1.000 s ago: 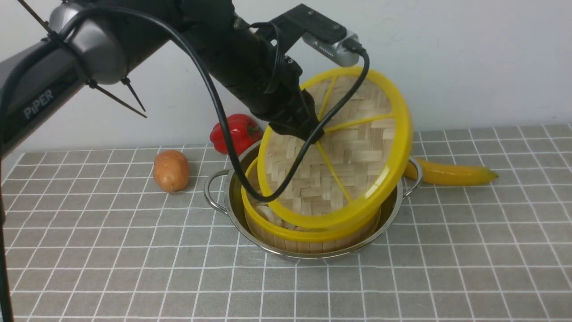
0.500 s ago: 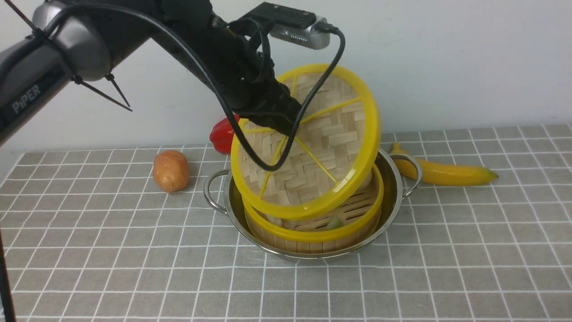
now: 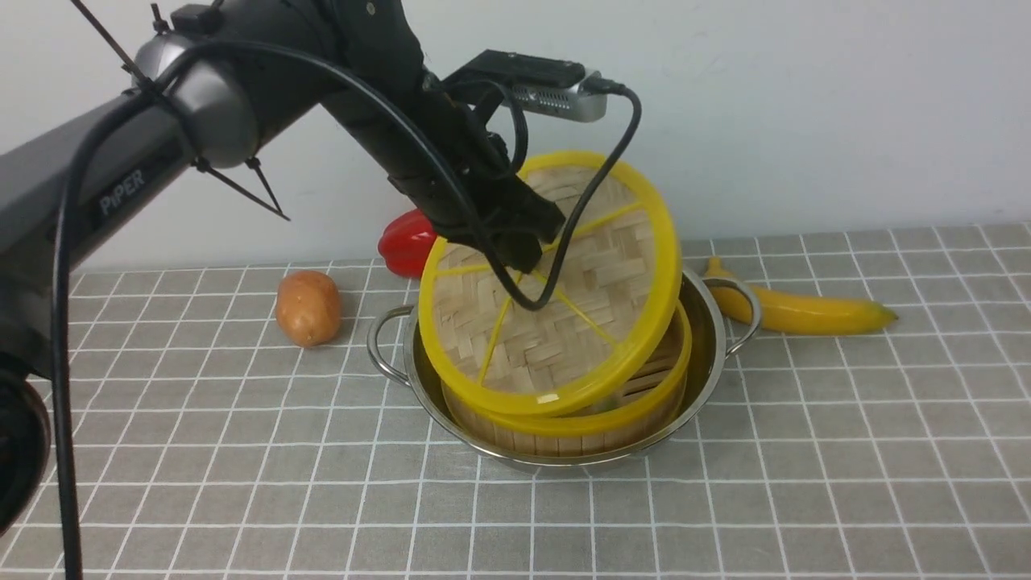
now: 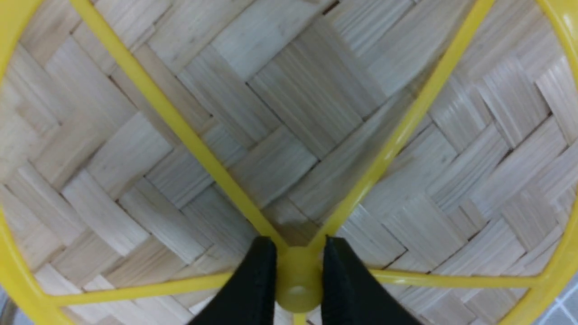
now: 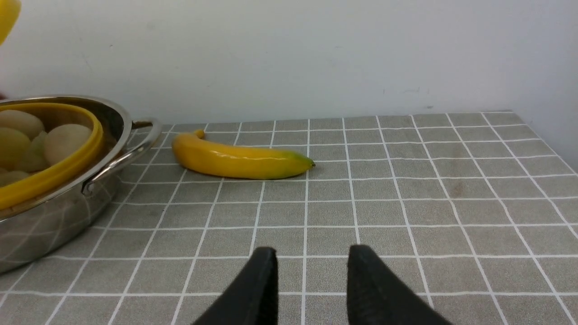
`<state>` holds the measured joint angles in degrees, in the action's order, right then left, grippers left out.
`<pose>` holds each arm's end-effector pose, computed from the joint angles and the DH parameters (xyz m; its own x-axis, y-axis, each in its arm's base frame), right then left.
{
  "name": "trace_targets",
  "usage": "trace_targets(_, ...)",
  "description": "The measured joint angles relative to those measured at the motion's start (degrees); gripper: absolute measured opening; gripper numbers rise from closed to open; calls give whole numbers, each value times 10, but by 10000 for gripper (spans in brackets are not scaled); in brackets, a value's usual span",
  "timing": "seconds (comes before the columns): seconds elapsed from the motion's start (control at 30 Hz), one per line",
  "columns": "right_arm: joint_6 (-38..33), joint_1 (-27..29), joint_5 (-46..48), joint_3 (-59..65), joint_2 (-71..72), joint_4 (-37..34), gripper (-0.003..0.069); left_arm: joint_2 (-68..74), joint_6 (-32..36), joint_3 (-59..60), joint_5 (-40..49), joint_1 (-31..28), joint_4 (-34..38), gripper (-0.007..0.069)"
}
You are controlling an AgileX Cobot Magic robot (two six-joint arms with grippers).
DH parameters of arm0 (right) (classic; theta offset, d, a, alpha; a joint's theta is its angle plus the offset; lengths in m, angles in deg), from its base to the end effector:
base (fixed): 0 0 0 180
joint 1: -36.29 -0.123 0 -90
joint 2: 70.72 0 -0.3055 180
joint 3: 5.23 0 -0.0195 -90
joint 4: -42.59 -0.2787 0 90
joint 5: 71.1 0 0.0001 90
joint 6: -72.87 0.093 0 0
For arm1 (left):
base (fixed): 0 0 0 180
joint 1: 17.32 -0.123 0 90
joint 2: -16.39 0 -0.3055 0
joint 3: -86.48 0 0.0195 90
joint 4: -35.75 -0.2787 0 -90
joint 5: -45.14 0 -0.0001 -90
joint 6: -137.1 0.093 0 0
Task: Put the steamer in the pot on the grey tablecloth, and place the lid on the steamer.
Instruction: 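Place the yellow bamboo steamer lid onto the steamer in the pot with the left gripper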
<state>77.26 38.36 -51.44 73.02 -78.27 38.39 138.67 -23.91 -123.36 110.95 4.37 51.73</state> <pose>0.0633 0.0000 0.1782 -0.2610 0.1546 -0.9529 0.0508 0.9879 0.1464 0.4345 -0.1980 0.3058 -0.7428 0.5173 -0.4249 0.6199 0.7713 -0.1446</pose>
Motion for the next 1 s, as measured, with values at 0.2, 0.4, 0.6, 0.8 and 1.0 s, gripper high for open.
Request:
trace_targets(0.2, 0, 0, 0, 0, 0, 0, 240, 0, -1, 0, -3, 1, -15, 117)
trace_targets(0.4, 0, 0, 0, 0, 0, 0, 240, 4, 8, 0, -13, 1, -13, 117)
trace_targets(0.6, 0, 0, 0, 0, 0, 0, 240, 7, 28, 0, -16, 5, -10, 117)
trace_targets(0.8, 0, 0, 0, 0, 0, 0, 240, 7, 31, 0, -15, 16, -10, 117)
trace_targets(1.0, 0, 0, 0, 0, 0, 0, 240, 19, 35, 0, -16, 19, -16, 117)
